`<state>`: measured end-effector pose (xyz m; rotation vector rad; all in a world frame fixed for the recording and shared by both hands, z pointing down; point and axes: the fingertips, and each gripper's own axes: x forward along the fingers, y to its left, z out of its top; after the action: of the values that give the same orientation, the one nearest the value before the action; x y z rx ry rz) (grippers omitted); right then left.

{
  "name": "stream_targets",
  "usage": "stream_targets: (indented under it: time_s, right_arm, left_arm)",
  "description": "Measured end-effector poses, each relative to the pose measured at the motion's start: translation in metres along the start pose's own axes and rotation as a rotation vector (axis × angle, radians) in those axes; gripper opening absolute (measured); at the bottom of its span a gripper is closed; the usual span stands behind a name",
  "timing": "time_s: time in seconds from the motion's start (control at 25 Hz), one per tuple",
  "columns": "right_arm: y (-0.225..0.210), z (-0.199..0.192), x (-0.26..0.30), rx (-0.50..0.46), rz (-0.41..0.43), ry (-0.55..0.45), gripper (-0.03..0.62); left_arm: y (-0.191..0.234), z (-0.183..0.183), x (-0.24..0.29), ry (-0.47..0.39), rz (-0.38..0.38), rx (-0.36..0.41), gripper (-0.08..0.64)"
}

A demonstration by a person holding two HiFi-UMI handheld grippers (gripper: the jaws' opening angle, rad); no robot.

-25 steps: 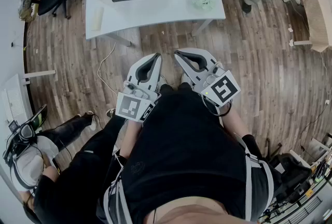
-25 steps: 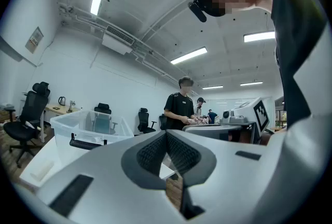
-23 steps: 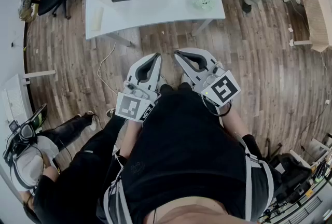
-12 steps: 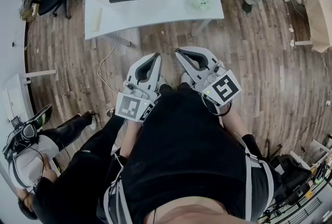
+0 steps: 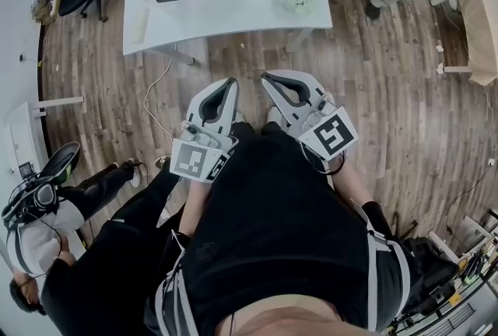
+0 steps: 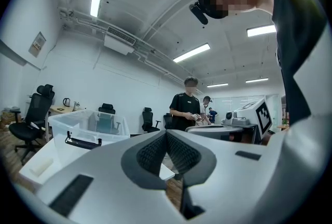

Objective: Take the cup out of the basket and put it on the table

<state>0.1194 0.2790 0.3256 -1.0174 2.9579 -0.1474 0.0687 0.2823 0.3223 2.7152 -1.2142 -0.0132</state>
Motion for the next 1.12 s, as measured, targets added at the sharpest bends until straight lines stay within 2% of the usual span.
stream_targets:
  time_s: [0.16, 0.32, 0.48, 1.12]
  right_arm:
    - [-0.013, -0.007, -0.007, 0.015, 0.006, 0.014, 0.015]
    - [-0.025, -0.018, 0.002, 0.021, 0.016, 0.071, 0.015]
    - [-0.034, -0.016, 0.022, 0.026, 0.020, 0.049, 0.015]
    - [-0.051, 0.011, 0.136, -0.010, -0.017, 0.039, 0.015]
  left_arm:
    - [-0.003, -0.005, 0.006, 0.003, 0.032, -0.012, 0.018]
    - [0.011, -0.007, 0.011, 0.016, 0.049, -0.017, 0.018]
    - [0.033, -0.004, 0.018, 0.012, 0.060, -0.008, 0.018]
    - [0.146, 0.029, 0.036, -0.017, 0.001, 0.015, 0.018]
